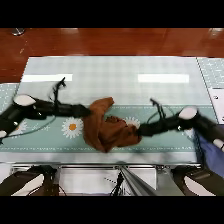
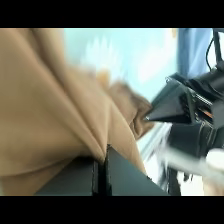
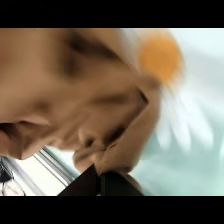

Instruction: Fold the shirts.

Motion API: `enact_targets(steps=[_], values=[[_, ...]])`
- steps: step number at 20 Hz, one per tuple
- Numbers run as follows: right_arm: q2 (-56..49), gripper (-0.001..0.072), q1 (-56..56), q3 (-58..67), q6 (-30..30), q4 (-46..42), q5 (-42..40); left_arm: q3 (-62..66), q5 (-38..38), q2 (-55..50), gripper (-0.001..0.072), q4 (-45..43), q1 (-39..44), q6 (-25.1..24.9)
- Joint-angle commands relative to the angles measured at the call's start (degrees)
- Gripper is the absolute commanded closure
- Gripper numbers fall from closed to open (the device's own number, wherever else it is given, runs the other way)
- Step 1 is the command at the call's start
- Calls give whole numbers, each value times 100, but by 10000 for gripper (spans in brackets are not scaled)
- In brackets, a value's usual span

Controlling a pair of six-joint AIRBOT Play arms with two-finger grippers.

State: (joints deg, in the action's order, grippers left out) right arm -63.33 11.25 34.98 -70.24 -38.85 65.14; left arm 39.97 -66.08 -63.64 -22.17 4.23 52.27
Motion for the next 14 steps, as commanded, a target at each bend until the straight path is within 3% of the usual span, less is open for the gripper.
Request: enact_targets(steps=[1, 5, 8, 12, 14], values=[[4, 683, -382, 2527, -691, -1193, 848, 1506, -330, 214, 683, 509, -636, 107], [4, 684, -798, 6603, -1228, -2052, 1003, 4120, 673, 691, 683, 540, -1255, 457], [68, 684, -798, 8874, -1279, -2164, 1161, 5602, 728, 1119, 683, 125, -1578, 608], [1182, 684, -798, 8929, -1300, -2911, 1167, 6054, 643, 2188, 683, -2470, -1742, 1725], [1792, 684, -798, 8446, -1434, -3331, 1209, 6054, 103, 2704, 683, -3928, -1742, 2444]])
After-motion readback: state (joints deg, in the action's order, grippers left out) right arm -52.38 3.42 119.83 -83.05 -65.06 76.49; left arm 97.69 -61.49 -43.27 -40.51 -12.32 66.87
